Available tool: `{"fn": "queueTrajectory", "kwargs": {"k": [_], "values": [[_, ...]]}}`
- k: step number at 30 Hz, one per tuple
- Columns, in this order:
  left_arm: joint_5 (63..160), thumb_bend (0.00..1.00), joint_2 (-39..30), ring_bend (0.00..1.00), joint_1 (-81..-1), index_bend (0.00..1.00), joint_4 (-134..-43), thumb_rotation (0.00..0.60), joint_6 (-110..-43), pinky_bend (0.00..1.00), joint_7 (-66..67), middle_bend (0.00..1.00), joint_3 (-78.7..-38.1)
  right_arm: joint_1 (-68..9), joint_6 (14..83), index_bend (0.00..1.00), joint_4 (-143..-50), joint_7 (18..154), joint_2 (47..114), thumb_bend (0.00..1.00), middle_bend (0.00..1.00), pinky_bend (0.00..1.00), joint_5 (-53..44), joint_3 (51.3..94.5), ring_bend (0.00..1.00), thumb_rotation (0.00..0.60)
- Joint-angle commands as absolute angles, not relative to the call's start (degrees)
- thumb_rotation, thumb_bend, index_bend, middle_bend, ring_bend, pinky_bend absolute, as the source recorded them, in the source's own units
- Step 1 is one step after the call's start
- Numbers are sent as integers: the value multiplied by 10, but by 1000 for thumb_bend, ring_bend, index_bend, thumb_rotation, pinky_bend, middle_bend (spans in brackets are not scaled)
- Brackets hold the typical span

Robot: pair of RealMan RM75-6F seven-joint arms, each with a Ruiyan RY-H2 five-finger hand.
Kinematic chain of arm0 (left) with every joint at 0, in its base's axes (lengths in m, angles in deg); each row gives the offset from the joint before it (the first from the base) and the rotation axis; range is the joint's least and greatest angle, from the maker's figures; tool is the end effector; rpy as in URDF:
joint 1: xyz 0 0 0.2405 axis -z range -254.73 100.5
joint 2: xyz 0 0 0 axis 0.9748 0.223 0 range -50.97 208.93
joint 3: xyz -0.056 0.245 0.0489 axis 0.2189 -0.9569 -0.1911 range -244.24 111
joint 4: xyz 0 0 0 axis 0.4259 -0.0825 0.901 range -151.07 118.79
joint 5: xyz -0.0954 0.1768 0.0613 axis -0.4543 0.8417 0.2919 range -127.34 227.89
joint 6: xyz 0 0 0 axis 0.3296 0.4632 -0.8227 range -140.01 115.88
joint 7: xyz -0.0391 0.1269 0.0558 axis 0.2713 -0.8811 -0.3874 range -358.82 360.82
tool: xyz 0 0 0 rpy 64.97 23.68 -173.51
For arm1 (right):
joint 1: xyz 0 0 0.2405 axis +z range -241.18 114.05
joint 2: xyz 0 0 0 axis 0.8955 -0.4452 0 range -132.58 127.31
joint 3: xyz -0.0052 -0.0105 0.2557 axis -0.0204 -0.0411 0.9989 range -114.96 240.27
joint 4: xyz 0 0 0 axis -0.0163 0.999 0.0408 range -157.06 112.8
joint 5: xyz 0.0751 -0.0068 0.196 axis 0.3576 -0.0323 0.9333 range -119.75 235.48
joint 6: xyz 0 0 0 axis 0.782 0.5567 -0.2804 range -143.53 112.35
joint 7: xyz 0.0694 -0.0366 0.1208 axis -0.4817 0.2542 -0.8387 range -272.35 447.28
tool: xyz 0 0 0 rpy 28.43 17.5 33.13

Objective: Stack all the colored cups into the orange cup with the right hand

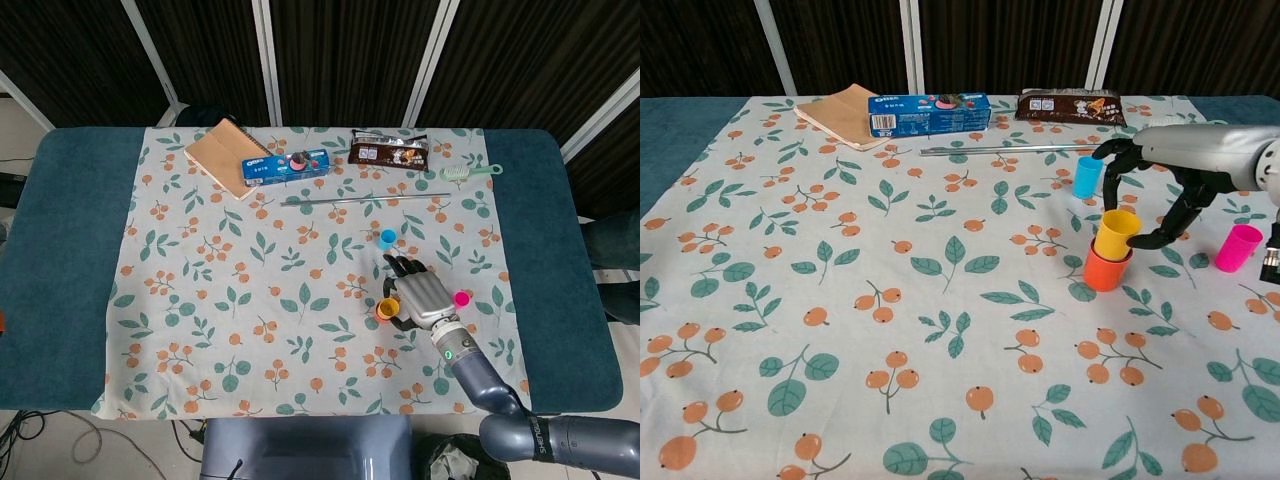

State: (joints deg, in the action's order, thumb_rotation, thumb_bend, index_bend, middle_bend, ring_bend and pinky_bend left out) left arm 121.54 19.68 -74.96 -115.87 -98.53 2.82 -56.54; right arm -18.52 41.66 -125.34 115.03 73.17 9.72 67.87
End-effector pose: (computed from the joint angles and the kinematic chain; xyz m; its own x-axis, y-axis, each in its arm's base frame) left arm -0.3209 0.1854 0.2068 0.3022 -0.1348 0.9437 0.9320 0.2495 -0.2628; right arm -0.1515 -0.3174 0.0260 0.4587 -0.3851 0.8008 -0.8839 -0.2899 0.3669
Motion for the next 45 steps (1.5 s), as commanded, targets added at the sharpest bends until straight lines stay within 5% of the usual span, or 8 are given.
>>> {"fn": "queueTrajectory", "kwargs": {"k": [1,12,28,45], "values": [[1216,393,197,10,-750,148,-1159,600,-986,118,28,32,-565,-183,413,117,-1250,1152,733,364,0,140,104,680,57,600],[1215,394,198,10,-750,148,-1161,600,-987,118,31,32,-564,-171,413,159,-1239,1161,734,364,0,140,136,697,58,600],[1220,394,196,10,-750,148,-1158,600,-990,118,27,32,-566,-103,392,259,-1083,1180,780,365,0,140,261,780,58,600],[1217,394,196,10,-751,148,-1157,600,-989,118,26,32,-565,-69,338,291,-955,1191,846,364,0,140,324,780,58,600]]}}
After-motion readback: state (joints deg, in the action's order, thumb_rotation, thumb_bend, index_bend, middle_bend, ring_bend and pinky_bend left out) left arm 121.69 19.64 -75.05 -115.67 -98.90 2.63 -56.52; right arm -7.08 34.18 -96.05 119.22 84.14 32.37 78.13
